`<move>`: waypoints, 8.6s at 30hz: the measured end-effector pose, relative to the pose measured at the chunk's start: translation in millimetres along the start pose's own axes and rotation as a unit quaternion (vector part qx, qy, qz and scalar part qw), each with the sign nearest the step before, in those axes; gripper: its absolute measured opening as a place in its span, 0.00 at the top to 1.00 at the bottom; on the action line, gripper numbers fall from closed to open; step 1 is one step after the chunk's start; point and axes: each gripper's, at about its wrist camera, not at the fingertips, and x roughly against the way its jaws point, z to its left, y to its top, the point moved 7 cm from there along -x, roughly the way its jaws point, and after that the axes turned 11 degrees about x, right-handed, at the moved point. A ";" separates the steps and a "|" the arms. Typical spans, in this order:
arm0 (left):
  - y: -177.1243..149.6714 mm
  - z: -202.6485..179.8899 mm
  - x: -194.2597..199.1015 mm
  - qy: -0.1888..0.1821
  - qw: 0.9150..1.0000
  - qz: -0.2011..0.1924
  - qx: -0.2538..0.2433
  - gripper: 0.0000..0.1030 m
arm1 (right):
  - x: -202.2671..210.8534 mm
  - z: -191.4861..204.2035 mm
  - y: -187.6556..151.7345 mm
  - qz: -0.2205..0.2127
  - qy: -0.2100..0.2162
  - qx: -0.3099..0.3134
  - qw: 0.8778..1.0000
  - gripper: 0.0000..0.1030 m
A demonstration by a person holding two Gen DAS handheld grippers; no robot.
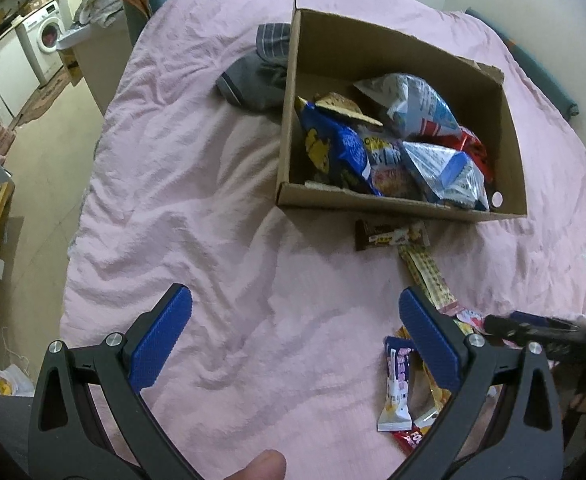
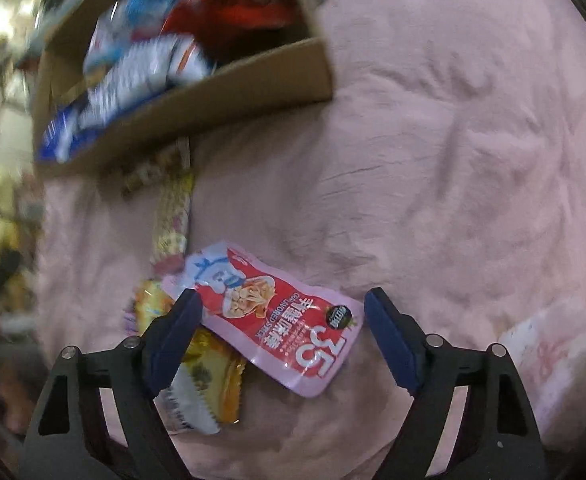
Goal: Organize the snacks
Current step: 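Move both tools back toward the remaining snacks beside the box, then close right tool on the red-white crab-stick pouch and lift it, then grasp the blue-wrapped bar with left tool while right tool holds the pouch, then carry pouch and bar over the box and open both tools to release, then lower left tool to the yellow chip bag and grasp it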
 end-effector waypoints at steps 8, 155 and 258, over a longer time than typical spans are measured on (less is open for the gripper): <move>-1.4 2.2 -3.1 0.002 1.000 0.005 0.003 0.01 | -21.3 -4.0 11.3 0.021 -0.073 0.040 0.996 0.29; 159.6 -105.5 -50.2 0.006 0.997 -0.053 -0.063 0.87 | 57.1 8.7 197.2 -0.209 0.079 0.001 0.975 0.61; -102.1 -125.4 -48.9 -0.066 0.981 0.173 -0.063 0.63 | 101.2 -32.4 52.1 -0.214 0.072 -0.077 0.971 0.00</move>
